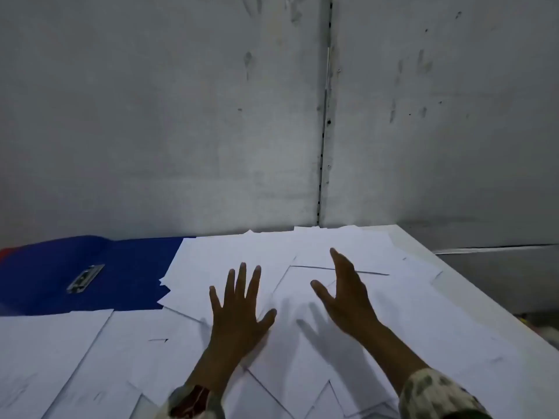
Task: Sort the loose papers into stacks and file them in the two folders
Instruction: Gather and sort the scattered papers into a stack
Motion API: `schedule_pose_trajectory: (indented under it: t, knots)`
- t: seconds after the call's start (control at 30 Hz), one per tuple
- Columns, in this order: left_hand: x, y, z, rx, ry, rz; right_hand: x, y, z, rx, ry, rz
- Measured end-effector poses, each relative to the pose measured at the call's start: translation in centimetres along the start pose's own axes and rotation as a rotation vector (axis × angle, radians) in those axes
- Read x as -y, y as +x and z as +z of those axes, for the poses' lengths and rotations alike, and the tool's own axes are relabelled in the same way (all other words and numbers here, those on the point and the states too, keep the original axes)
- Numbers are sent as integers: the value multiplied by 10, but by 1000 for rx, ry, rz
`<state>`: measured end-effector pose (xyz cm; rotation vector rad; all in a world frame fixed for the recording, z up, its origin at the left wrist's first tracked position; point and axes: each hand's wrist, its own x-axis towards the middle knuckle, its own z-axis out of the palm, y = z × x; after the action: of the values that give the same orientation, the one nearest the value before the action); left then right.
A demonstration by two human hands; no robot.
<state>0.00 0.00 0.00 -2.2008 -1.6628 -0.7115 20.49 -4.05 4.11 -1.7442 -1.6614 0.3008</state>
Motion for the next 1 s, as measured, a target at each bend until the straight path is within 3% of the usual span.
schedule_pose_trajectory:
  t: [0.1,0.27,0.43,0.6,0.87,1.0]
  knots:
    - [10,-9,22,10,-14,60,-7,-2,15,64,11,37]
    - [18,-20,20,123,13,10,-16,-4,30,108,32,80]
    - [28,-25,30,-125,112,112,-25,-12,40,112,-74,68]
    - [25,-26,22,-140,51,98,-25,-9,40,128,-96,135]
    - [21,-23,17,-212,168,81,-30,-7,45,45,-181,189]
    - [21,-28,15,-284,-13,101,-34,-5,47,-35,-246,292]
